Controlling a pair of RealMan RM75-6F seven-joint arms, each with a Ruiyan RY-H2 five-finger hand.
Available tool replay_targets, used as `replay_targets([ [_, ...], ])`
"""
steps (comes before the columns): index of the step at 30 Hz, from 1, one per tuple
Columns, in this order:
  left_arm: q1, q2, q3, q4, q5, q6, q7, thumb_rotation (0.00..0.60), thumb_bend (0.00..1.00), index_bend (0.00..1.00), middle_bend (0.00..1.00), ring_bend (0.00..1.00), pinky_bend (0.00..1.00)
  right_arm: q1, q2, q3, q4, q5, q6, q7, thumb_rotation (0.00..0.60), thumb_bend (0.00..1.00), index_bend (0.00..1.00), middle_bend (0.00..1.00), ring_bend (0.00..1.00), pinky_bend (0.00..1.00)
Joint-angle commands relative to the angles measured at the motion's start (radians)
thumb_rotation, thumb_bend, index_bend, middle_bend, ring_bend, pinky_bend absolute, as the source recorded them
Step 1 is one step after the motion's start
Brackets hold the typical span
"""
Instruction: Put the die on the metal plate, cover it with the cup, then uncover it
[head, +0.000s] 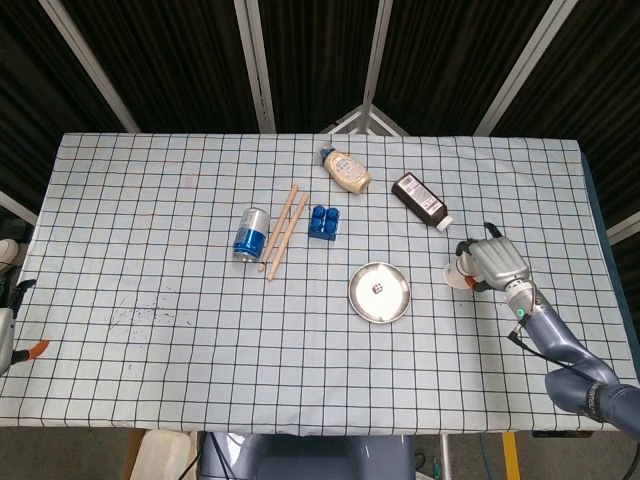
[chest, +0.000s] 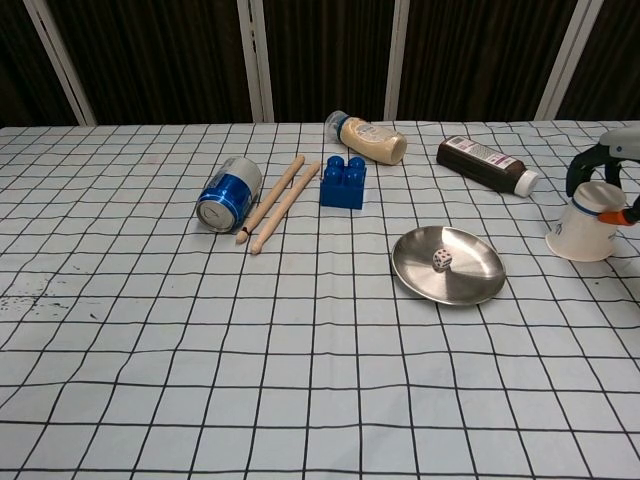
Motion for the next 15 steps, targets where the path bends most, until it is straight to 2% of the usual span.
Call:
replay_targets([
  [1,-0.001,0.0,0.0,-0.001,0.001,0.0,-0.001,0.6,0.13,0.16,0.0,0.0,0.06,-0.001,0.003,0.004,-0.002,0.003,0.004,-0.002,0.6,0.22,0.28,0.36,0.4,0.06],
  [3,-0.002,0.0,0.001,-0.001,0.004,-0.001,-0.001,0.6,0.13,0.16,0.0,0.0,0.06,-0.002,0.008,0.01,-0.009,0.009,0.005,-0.004,0.6,0.15,0.23,0.31,0.36,0.06],
  [7,-0.003,-0.001,0.002,-0.002,0.005,-0.002,-0.001,0.6,0.13,0.16,0.0,0.0,0.06,-0.006,0.016,0.016,-0.023,0.02,0.012,-0.019,0.6,0.08,0.12,0.23,0.27,0.06],
  [15,-0.003,0.001,0.0,-0.001,0.004,-0.002,-0.008,0.6,0.13,0.16,0.0,0.0,0.06,-0.02,0.064,0.021,-0.095,0.036,0.031,-0.052,0.6,0.05,0.04,0.17,0.2,0.04],
])
